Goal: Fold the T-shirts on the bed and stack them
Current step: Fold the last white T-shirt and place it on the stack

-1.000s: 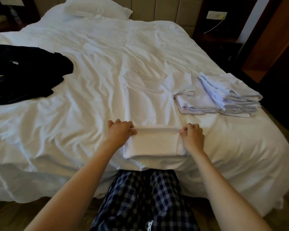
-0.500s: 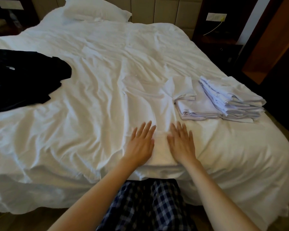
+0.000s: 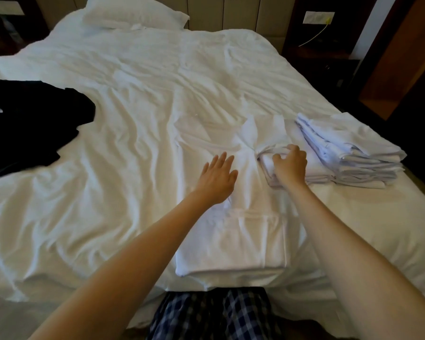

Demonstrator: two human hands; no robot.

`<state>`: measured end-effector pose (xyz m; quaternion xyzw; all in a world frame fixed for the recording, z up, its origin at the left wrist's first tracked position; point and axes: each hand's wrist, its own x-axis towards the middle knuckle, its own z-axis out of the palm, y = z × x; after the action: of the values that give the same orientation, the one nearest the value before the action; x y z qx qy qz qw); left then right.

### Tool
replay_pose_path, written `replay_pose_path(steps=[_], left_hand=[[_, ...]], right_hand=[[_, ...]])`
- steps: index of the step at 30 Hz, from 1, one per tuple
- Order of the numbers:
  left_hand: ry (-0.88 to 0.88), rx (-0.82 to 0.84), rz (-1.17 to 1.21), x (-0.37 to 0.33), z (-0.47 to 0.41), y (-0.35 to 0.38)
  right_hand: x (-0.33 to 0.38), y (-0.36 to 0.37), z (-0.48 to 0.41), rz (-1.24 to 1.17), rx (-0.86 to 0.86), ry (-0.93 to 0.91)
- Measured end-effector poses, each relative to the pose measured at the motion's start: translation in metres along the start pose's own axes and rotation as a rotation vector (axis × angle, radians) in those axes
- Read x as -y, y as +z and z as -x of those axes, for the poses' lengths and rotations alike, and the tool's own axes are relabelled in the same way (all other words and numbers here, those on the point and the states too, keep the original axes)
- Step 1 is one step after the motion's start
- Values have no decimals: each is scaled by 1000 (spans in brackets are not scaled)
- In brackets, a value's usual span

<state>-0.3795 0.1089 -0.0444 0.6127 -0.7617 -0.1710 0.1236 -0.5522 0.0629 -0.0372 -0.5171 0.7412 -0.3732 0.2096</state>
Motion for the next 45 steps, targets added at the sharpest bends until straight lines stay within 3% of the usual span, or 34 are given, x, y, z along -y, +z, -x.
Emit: replay_pose_path(steps=[3, 6, 10, 14, 17, 20, 21, 23, 25, 26, 29, 33, 37, 39, 42, 45], left_hand=[[5, -3, 209, -3, -31, -2], [-91, -23, 618, 0, -61, -1], [-291, -73, 1204, 6, -103, 4], [-407, -72, 1464, 4, -133, 2], [-463, -68, 1626, 10, -142, -1], [-476, -111, 1759, 22, -146, -10], [-473, -145, 1798, 29, -146, -15], [-458, -246, 1848, 46, -142, -25], [-483, -286, 1814, 67, -140, -30], [-507, -272, 1774, 78, -138, -31], [-578, -210, 1571, 90, -135, -36], [-536, -205, 924, 100, -139, -34], [-341, -276, 438, 107, -141, -27], [-362, -272, 238, 117, -144, -25], [-451, -363, 226, 134, -146, -31], [-564, -440, 559, 149, -157, -41]], right_hand=[[1, 2, -43, -104, 40, 266], [0, 0, -74, -323, 79, 505], [2, 10, -104, -682, 152, 675], [11, 27, -115, -815, 170, 770], [36, 39, -112, -798, 116, 571], [72, 55, -93, -698, 77, 158], [81, 61, -84, -613, 136, -7], [93, 74, -66, -440, 427, -268], [93, 87, -56, -217, 700, -369], [91, 94, -55, -132, 713, -390], [83, 110, -62, 78, 555, -471], [66, 136, -70, 449, 550, -592], [41, 148, -83, 698, 544, -382], [36, 149, -88, 708, 513, -292], [41, 150, -94, 643, 489, -237], [54, 151, -102, 291, 366, -78]])
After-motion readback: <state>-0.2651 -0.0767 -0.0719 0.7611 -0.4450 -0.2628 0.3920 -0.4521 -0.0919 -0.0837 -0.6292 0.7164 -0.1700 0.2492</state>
